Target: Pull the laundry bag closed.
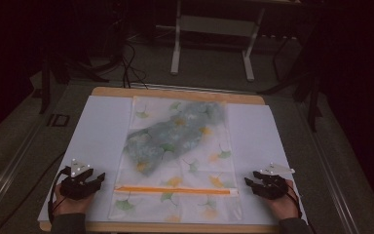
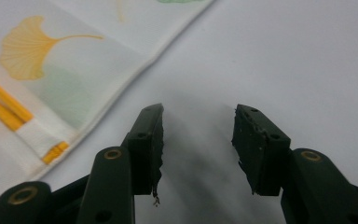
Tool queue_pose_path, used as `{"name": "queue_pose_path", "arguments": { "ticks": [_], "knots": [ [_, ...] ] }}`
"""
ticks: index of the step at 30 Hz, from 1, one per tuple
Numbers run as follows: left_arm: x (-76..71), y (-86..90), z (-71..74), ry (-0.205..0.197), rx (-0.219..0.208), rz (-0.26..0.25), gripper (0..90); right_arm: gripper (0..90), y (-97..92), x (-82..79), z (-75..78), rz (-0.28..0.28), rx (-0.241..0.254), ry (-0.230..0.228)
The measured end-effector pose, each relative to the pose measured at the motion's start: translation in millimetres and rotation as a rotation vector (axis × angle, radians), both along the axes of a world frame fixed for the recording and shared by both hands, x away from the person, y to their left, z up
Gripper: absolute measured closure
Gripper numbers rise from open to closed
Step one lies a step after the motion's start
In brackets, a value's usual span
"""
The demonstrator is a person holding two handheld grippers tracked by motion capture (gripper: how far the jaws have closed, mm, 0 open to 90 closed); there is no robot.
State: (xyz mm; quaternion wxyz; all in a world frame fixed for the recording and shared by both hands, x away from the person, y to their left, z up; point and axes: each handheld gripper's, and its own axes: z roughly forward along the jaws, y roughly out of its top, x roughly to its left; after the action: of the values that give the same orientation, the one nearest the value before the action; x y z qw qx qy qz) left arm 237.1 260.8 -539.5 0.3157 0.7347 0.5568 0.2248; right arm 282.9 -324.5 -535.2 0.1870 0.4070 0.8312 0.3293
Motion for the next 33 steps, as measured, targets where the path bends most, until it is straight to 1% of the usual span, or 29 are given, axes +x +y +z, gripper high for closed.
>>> {"name": "queue_pose_path", "arguments": {
  "ticks": [2,4,8,11,12,14,16,22,26,27,30,33],
  "knots": [
    [-1.0,0.2,1.2,-0.008,-0.007,-0.005,51.5,52.8,1.9,-0.6,0.3,0.013,0.002,0.002],
    [-1.4,1.2,1.7,-0.005,-0.016,-0.012,53.0,52.8,3.5,-1.1,0.5,0.020,-0.007,0.001],
    [-1.4,3.2,2.3,0.003,-0.020,-0.022,54.4,53.0,4.7,-1.2,0.8,0.037,-0.009,0.001],
    [-1.4,3.5,2.3,0.005,-0.021,-0.025,54.4,52.8,5.2,-1.5,1.4,0.044,-0.002,0.004],
    [-1.7,3.5,3.0,0.006,-0.020,-0.035,54.4,52.8,5.2,-1.4,1.9,0.057,0.002,0.003],
    [-1.9,3.4,3.2,0.005,-0.022,-0.036,54.4,53.0,5.5,-1.6,2.4,0.064,0.006,0.002],
    [-2.0,3.4,3.7,0.004,-0.029,-0.044,54.7,53.5,7.2,-2.1,3.8,0.082,0.013,0.002],
    [-2.2,2.9,4.7,0.007,-0.039,-0.063,55.2,54.1,12.6,-3.7,4.8,0.110,0.014,0.000],
    [-2.3,2.4,5.1,0.010,-0.030,-0.068,55.1,55.2,15.6,-5.0,5.9,0.132,0.017,-0.005],
    [-2.7,1.4,5.7,0.010,-0.018,-0.071,54.9,55.6,18.0,-5.3,6.4,0.147,0.014,-0.001],
    [-2.7,0.4,6.1,0.009,-0.017,-0.078,54.8,55.8,20.4,-5.0,6.5,0.161,0.011,0.000],
    [-3.0,-0.8,6.6,0.011,-0.007,-0.088,54.8,55.9,26.5,-4.6,8.3,0.190,0.018,0.009]
  ]
}}
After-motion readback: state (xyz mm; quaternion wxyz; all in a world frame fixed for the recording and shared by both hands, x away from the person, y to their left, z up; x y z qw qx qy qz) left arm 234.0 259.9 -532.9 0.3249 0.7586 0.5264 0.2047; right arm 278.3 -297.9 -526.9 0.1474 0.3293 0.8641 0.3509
